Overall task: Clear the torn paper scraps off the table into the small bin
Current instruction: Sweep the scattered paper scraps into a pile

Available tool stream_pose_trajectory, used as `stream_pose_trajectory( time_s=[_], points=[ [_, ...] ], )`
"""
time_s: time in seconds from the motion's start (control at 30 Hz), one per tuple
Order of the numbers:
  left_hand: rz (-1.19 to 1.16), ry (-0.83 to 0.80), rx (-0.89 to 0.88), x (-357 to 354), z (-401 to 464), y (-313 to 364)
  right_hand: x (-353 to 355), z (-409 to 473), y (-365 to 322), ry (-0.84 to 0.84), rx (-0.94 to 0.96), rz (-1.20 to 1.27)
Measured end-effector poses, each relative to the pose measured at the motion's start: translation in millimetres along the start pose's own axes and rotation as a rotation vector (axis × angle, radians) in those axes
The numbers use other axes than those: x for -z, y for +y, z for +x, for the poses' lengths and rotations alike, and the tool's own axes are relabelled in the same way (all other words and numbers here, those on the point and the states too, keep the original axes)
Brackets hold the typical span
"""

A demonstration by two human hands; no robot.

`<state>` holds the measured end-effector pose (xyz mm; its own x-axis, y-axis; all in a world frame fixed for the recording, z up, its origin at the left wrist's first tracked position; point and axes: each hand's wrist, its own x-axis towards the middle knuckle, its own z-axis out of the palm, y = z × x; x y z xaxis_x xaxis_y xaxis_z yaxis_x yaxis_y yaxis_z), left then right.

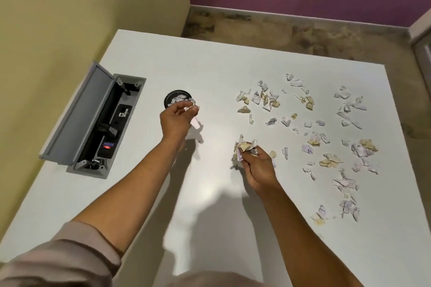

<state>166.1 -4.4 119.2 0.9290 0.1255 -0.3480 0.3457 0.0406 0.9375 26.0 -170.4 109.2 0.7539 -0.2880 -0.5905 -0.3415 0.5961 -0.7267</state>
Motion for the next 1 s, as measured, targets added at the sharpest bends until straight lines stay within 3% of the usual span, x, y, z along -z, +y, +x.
stream_pose_trajectory(
  time_s=[0.23,0.47,0.67,0.8,1.0],
  points=[
    [0.204,0.183,-0.166,14.0,71.9,7.6,-36.0,18.2,4.0,0.011,-0.003,-0.015],
    [0.486,0.049,-0.324,12.7,91.0,-10.4,-43.4,34.6,14.2,0.036,-0.031,-0.026],
    [1.056,-0.132,-0.433,11.8,100.1,-3.8,-47.3,36.6,24.0,-0.012,-0.014,-0.019],
    [1.441,-0.230,-0.361,6.7,104.7,2.3,-50.3,39.1,22.2,-0.040,0.004,-0.045],
    [1.446,-0.326,-0.240,2.9,113.0,-1.2,-58.3,43.3,12.2,-0.076,0.039,-0.080]
  ],
)
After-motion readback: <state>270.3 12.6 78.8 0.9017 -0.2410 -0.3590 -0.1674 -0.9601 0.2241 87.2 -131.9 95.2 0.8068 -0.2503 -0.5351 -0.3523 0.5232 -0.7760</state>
